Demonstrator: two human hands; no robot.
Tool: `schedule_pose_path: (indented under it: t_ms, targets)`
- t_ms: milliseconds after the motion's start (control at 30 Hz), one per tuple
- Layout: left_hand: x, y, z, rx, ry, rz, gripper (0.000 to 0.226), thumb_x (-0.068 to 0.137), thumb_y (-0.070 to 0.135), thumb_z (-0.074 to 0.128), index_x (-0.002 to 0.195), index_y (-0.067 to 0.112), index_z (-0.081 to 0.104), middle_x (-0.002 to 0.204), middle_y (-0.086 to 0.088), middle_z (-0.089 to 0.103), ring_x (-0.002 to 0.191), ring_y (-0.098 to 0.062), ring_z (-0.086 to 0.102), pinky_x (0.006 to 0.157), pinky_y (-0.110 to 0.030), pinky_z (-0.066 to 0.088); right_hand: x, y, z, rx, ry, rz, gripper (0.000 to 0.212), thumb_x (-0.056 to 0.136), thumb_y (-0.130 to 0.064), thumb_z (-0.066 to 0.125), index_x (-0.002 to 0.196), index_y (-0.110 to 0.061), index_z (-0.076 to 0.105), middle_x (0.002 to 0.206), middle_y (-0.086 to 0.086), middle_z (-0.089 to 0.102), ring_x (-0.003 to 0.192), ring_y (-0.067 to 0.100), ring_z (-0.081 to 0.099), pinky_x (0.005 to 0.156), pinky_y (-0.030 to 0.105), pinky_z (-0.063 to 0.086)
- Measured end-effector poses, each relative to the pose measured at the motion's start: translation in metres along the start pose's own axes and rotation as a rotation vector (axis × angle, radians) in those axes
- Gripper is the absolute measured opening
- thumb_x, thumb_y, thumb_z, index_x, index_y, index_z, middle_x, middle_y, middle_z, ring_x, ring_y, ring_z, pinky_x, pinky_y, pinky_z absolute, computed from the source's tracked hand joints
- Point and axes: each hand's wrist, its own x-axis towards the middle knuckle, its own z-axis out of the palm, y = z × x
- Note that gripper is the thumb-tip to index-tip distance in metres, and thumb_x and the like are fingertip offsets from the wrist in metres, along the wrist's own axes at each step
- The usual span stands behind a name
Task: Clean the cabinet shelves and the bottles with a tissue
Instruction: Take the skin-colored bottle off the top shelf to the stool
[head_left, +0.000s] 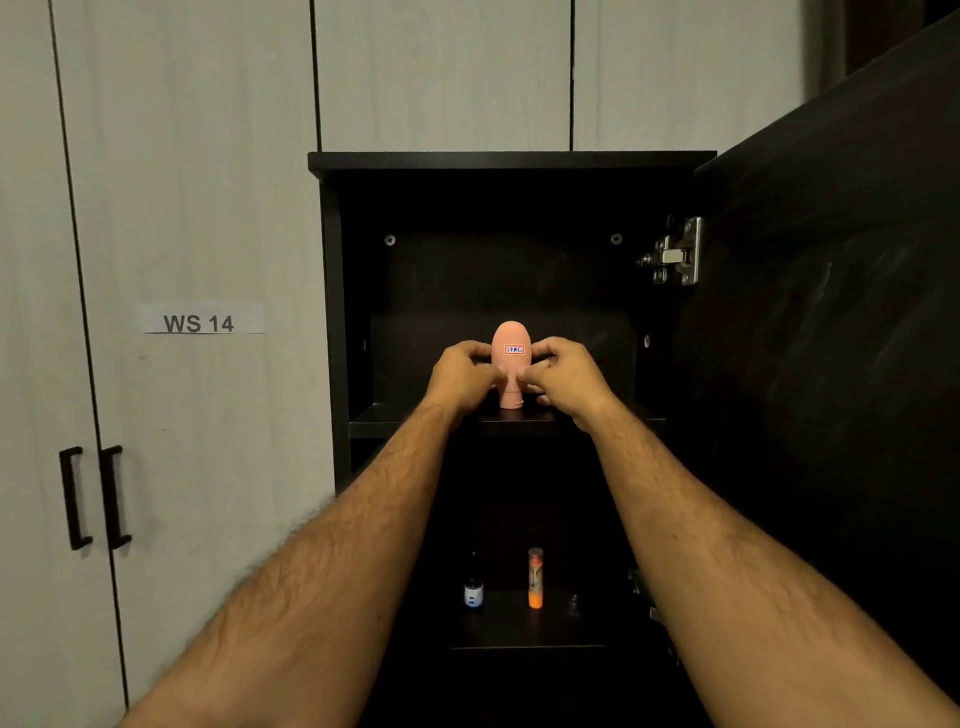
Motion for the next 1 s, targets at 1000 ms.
schedule_pose_path:
  t_ms: [1000]
  targets:
    - [-0.128,-0.011,-0.028,-0.383,0.088,0.252,0.033,0.090,0.013,0.065,0.122,0.021,0.061,0.110,0.005,0.066,0.096,-0.004,0.067,0.072,-0.019,0.055,-0.126,-0.020,0.022,0.468,0.052,-0.150,0.016,0.088,-0.014,0.069,0.103,-0.021,0.070,0.106,0.002,0.070,0.093,0.019,0.071,0.064,0.030,0.058]
